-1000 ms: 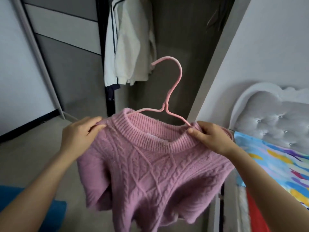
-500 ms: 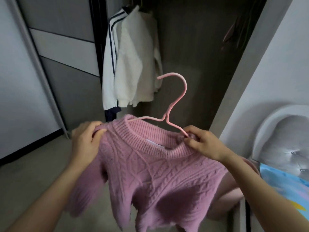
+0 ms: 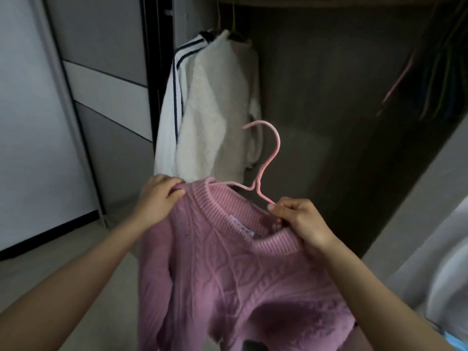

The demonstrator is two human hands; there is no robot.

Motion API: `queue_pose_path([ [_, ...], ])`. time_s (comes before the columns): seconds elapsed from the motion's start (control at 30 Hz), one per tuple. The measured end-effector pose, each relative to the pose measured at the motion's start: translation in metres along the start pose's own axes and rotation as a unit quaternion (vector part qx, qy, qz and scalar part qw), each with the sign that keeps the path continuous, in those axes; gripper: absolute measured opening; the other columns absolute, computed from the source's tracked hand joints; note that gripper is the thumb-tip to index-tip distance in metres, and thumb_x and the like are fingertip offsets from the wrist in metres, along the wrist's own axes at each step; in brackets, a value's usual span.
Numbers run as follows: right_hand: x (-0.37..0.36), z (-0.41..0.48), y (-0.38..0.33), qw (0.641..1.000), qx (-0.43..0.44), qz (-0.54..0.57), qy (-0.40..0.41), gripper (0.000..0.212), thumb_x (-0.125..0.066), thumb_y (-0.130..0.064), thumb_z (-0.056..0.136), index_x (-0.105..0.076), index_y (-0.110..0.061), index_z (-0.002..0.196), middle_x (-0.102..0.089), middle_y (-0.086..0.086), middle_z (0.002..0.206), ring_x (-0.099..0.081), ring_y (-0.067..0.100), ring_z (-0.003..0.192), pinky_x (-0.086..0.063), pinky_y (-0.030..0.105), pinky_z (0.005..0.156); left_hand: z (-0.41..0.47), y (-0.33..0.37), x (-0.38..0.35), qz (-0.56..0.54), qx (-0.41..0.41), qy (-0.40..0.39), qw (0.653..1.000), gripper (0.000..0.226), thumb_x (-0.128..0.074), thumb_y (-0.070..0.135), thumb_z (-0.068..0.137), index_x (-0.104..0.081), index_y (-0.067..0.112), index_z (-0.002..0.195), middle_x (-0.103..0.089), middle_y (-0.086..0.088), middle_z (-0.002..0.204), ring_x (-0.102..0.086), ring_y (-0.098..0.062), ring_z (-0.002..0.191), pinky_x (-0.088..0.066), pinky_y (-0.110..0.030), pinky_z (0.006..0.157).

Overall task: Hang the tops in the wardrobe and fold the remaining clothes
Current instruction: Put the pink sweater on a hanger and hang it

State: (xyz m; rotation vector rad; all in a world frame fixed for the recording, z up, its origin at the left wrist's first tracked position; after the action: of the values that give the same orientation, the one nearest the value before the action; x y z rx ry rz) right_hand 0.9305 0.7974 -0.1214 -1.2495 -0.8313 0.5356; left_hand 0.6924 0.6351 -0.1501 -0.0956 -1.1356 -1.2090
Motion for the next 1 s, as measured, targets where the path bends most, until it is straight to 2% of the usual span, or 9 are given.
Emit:
queue_pose_path([
  [0.07,0.005,0.022,0.009,0.999,-0.029,0.004,0.039,0.037,-0.065,-0.011,0.085,-0.049,-0.007,0.051,-0.047,-0.002,0.042,-0.040,0.006,0.038,-0.034,0.015,0.043,0.034,-0.014,-0.026,0.045,0.039,-0.067,0.996,0.049,-0.057,0.030,0.092,-0.047,0.016,0.137,-0.043,-0.021,0.136,-0.032,-0.034,0.128,-0.025,-0.035,0.103],
  [0.13,0.014,0.047,0.015,0.995,-0.055,-0.004,0.084,0.039,-0.066,-0.012,0.084,-0.049,-0.007,0.050,-0.045,-0.003,0.037,-0.038,0.006,0.035,-0.031,0.014,0.038,0.074,-0.028,-0.049,0.051,0.046,-0.117,0.991,0.065,-0.053,0.042,0.091,-0.025,0.025,0.148,-0.021,-0.018,0.151,-0.012,-0.029,0.139,-0.020,-0.039,0.110],
  [0.2,0.028,0.070,0.018,0.989,-0.077,0.004,0.127,0.041,-0.068,-0.011,0.082,-0.049,-0.007,0.046,-0.046,0.000,0.035,-0.037,0.007,0.032,-0.029,0.014,0.036,0.115,-0.035,-0.061,0.067,0.027,-0.125,0.990,0.072,-0.051,0.047,0.090,-0.013,0.029,0.149,-0.010,-0.014,0.155,-0.004,-0.026,0.141,-0.017,-0.040,0.111],
  [0.27,0.040,0.099,0.017,0.980,-0.097,-0.001,0.174,0.042,-0.070,-0.010,0.081,-0.050,-0.007,0.043,-0.046,0.002,0.034,-0.037,0.009,0.029,-0.029,0.014,0.034,0.163,-0.038,-0.071,0.087,-0.001,-0.111,0.990,0.073,-0.049,0.048,0.091,-0.010,0.029,0.150,-0.008,-0.014,0.156,-0.003,-0.027,0.141,-0.017,-0.040,0.111],
  [0.57,0.063,0.200,-0.024,0.934,-0.120,0.042,0.333,0.033,-0.069,-0.002,0.079,-0.056,-0.001,0.049,-0.052,0.006,0.036,-0.049,0.013,0.029,-0.038,0.016,0.033,0.347,-0.028,-0.023,0.153,-0.147,0.065,0.975,0.063,-0.043,0.041,0.095,-0.017,0.021,0.149,-0.005,-0.016,0.155,0.003,-0.031,0.142,-0.005,-0.046,0.112],
  [0.7,0.067,0.240,-0.048,0.907,-0.104,0.073,0.401,0.023,-0.064,-0.002,0.082,-0.058,-0.002,0.059,-0.055,0.011,0.050,-0.053,0.025,0.051,-0.043,0.025,0.051,0.397,-0.030,0.022,0.175,-0.201,0.186,0.946,0.057,-0.054,0.030,0.090,-0.037,0.013,0.141,-0.019,-0.021,0.151,-0.005,-0.033,0.140,-0.005,-0.054,0.110],
  [0.77,0.068,0.264,-0.069,0.908,-0.077,0.050,0.409,0.019,-0.061,-0.003,0.084,-0.060,0.001,0.065,-0.057,0.014,0.062,-0.052,0.026,0.056,-0.043,0.029,0.055,0.417,-0.029,0.037,0.182,-0.219,0.210,0.935,0.054,-0.059,0.024,0.086,-0.045,0.010,0.136,-0.025,-0.024,0.149,-0.010,-0.037,0.139,-0.005,-0.056,0.109],
  [0.83,0.068,0.287,-0.090,0.912,-0.041,0.031,0.406,0.022,-0.057,-0.004,0.087,-0.058,0.000,0.065,-0.057,0.014,0.064,-0.052,0.025,0.057,-0.042,0.029,0.056,0.435,-0.031,0.048,0.191,-0.214,0.225,0.931,0.053,-0.061,0.023,0.085,-0.048,0.009,0.135,-0.026,-0.024,0.149,-0.011,-0.037,0.139,-0.004,-0.056,0.109],
  [1.0,0.070,0.340,-0.140,0.914,0.052,-0.027,0.402,0.029,-0.050,-0.003,0.092,-0.054,-0.005,0.064,-0.057,0.001,0.047,-0.050,0.019,0.058,-0.040,0.027,0.057,0.461,-0.034,0.077,0.183,-0.230,0.282,0.913,0.050,-0.072,0.015,0.076,-0.058,0.002,0.122,-0.034,-0.031,0.141,-0.020,-0.045,0.134,-0.011,-0.065,0.104],
])
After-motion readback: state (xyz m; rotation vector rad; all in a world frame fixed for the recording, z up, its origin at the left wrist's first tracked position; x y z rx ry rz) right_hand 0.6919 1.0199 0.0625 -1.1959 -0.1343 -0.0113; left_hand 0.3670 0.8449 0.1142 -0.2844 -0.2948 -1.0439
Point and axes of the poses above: each hand's wrist, its own z-axis towards the middle knuckle, its own x-axis out of the back of the hand, y = z × x, the point moved 6 cm from there along z, towards the middle knuckle
